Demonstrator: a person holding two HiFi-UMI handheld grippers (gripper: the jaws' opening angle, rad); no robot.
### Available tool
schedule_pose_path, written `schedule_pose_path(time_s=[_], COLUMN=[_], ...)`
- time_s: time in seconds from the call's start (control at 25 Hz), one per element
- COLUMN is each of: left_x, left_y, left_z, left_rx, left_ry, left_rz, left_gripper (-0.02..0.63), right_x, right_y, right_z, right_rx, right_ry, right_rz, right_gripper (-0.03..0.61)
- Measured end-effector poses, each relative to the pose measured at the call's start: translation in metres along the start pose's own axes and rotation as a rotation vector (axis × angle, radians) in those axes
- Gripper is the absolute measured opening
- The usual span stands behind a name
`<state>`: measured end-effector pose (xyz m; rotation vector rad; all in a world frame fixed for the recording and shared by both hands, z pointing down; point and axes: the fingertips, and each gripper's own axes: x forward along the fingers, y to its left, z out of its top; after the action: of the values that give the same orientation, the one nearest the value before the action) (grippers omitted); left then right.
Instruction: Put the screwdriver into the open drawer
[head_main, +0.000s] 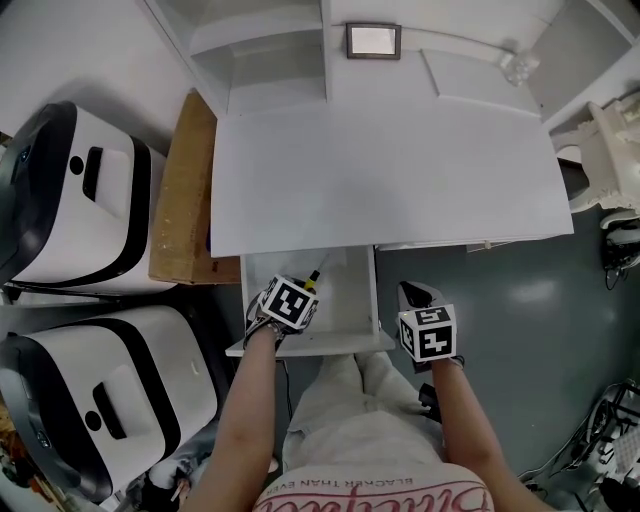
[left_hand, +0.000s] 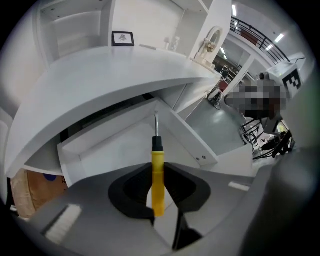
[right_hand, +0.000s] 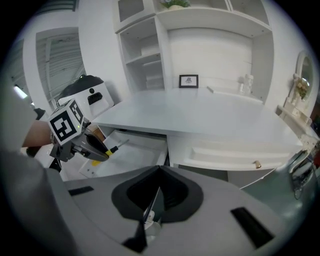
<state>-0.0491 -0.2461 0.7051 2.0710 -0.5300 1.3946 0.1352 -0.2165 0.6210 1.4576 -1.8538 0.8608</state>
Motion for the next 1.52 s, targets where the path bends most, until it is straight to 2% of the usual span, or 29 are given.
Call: schedule_pose_path(time_s=[0.16,0.32,0.48,1.16,1.52], left_x=[0.020,0.037,0.058,0.118,0.126], left_y=[0.006,0.012,0.011,0.024,0.028], left_z=[-0.003,0.003,-0.010,-0.036,-0.036], left_rx=[-0.008,-0.007,-0.044,-0.061,-0.089], left_ry=[0.026,0.018,0.082,0.181,0.178], left_rz=[-0.009,0.001,-0.016,0.025,0.062], left_gripper=[0.077,0.077,0.077,0.077,0.078], right_x=[0.009,0.016,0.024,0.033,0.031], right_y=[-0.002,-0.002,-0.005,-0.020,-0.023], right_z=[-0.001,-0.002,-0.004,-0.037,-0.049], right_rx=[0.009,0.007,0.000,0.073,0.097], right_ry=[0.015,0.033,0.047,0.112,0.132], right_rz=[-0.003,-0.004,-0.009,-0.082,-0.106], right_gripper=[0.008,0.008,0.008,0.008,0.008])
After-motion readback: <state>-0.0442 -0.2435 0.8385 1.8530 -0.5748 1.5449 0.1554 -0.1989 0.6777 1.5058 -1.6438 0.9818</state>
